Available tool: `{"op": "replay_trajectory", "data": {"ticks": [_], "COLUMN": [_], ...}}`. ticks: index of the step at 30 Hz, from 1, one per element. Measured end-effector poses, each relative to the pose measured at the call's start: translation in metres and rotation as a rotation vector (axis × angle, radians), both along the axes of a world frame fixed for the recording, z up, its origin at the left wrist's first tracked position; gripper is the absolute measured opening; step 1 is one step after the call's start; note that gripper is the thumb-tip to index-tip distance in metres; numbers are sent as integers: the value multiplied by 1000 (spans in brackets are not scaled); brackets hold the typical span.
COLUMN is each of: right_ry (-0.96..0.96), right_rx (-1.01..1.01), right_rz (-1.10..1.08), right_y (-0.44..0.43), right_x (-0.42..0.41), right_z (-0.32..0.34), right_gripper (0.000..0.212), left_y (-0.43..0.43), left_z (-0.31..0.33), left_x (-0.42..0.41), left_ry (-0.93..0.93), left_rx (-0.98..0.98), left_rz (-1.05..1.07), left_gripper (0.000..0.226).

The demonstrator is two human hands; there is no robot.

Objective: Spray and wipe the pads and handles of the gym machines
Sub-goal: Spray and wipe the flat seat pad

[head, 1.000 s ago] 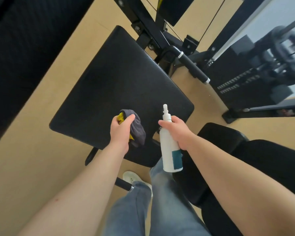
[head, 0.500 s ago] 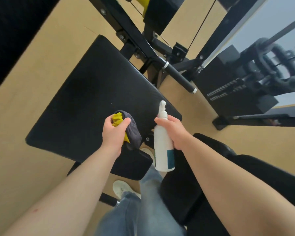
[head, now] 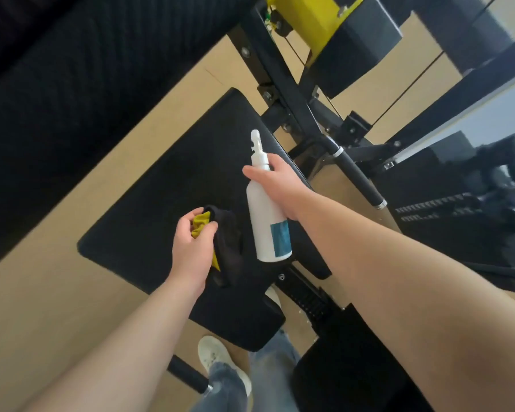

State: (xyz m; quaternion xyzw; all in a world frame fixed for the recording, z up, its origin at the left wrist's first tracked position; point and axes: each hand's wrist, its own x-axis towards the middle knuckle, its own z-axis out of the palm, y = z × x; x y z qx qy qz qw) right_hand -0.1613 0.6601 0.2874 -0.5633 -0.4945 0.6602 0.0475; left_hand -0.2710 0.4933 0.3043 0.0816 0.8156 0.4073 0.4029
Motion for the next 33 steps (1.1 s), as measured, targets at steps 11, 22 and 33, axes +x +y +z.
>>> {"op": "replay_trajectory", "data": {"ticks": [11, 22, 33], "right_ry": [-6, 23, 29], "right_rx": [44, 50, -418], "right_rz": [610, 873, 645], "right_y": [-47, -140, -118], "right_x": [-55, -110, -44], "right_z": [25, 30, 36], "right_gripper": [43, 37, 33], "left_y": [-41, -124, -120], "left_z": [-2, 10, 18], "left_x": [-15, -38, -43], "left_ry": [50, 64, -200], "left_rx": [-137, -399, -15], "left_rz": [133, 184, 205], "left_gripper": [31, 20, 40]}}
